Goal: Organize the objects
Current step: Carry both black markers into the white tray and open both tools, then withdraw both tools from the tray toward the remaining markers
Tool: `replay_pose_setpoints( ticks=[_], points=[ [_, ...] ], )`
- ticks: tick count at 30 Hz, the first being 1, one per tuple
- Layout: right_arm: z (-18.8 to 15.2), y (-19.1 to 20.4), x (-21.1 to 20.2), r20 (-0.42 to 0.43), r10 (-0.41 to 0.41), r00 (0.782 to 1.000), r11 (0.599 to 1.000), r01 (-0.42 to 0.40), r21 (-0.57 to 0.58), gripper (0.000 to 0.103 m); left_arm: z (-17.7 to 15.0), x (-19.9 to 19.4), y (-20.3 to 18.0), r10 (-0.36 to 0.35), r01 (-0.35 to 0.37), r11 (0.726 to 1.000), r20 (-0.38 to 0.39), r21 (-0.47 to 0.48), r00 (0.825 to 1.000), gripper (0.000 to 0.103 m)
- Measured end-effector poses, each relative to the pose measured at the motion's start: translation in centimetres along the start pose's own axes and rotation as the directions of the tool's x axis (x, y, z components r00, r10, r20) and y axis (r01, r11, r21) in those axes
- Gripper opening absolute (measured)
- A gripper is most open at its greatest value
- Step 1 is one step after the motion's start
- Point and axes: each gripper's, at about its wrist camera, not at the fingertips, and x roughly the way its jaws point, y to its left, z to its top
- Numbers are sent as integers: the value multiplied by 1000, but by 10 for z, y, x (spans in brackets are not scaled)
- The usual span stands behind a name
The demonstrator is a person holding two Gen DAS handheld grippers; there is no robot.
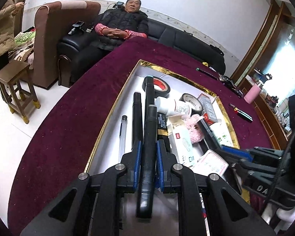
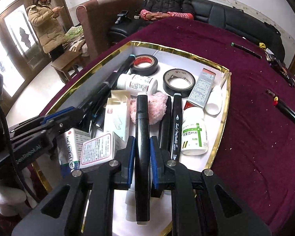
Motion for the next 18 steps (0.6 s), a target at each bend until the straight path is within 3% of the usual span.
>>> replay_pose_setpoints(
  ticks=[4,5,6,8,10,13,18],
  points=[
    [-1,-2,-2,13,-13,1000,1000,13,9,16,3,-2,4,-41,42,998,5,-38,999,17],
    [-1,-2,-5,21,-20,1000,1000,20,7,23,4,-3,3,-45,46,998,7,-40,999,21],
    [-1,-1,-8,33,-18,999,1000,18,2,29,4,-5,2,-53,54,998,11,-39,999,28],
    [-1,1,-15,61,-32,998,999,33,-9,30,5,-9,0,-88,89,995,26,-45,996,39],
    [-1,2,-24,93,-40,995,999,42,-25,31,7,-15,-4,-96,98,994,50,-40,994,65],
    [-3,1,-39,136,-59,989,997,64,-33,38,10,-24,-8,-97,99,995,86,-27,992,70],
    [-11,-10,-63,199,-115,973,992,123,-26,38,14,-40,-23,-65,64,998,139,10,988,78]
  ],
)
